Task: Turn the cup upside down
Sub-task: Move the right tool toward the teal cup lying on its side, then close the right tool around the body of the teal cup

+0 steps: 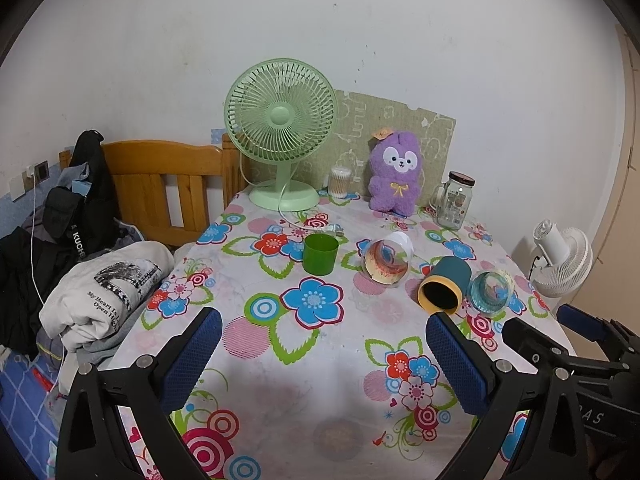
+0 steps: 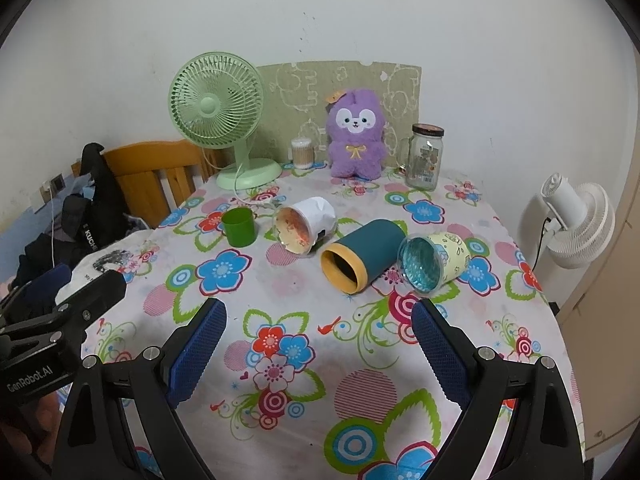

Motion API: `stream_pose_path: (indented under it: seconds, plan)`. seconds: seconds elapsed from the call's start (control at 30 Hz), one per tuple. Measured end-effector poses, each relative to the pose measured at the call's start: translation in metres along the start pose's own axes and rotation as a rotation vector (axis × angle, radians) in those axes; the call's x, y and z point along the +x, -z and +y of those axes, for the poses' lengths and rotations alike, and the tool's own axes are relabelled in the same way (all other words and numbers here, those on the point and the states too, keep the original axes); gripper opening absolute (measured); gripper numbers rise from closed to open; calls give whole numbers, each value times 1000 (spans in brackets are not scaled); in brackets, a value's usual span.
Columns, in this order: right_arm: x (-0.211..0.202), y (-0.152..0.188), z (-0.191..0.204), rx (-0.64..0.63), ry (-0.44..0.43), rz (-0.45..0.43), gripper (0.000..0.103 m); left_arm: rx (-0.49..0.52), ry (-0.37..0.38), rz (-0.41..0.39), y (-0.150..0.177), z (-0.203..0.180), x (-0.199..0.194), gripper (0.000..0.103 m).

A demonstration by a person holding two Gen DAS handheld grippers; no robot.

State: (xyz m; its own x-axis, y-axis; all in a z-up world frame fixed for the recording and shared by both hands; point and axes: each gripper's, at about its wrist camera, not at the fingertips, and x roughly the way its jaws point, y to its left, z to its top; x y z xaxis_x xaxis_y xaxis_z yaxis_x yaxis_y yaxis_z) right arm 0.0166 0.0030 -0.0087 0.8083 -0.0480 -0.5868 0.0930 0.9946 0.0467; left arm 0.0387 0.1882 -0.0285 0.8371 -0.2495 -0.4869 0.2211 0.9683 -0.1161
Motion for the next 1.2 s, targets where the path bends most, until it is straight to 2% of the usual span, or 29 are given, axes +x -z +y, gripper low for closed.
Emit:
stream_pose_path:
  seconds: [0.43,0.6,0.73,0.93,1.07,1.2]
  plan:
    - [46,-19,-13,80,44,91,95,66,47,116,-10,-1,57,103]
    - [84,-37,-28,160,99,167,95,107,60,150,-16,-5,82,103]
    - [114,-48,-42,249,74,218,95,126,62,166,-23,-9,103,103]
    - [157,-52,-57,339,120,298,95,154,71,209,-29,-13,136,103]
    - [175,-58,-62,351,156,305,95,165,81,226,-33,-14,153,103]
    - [200,-57,-68,369,175,355,95,162,91,242,-33,-16,162,103]
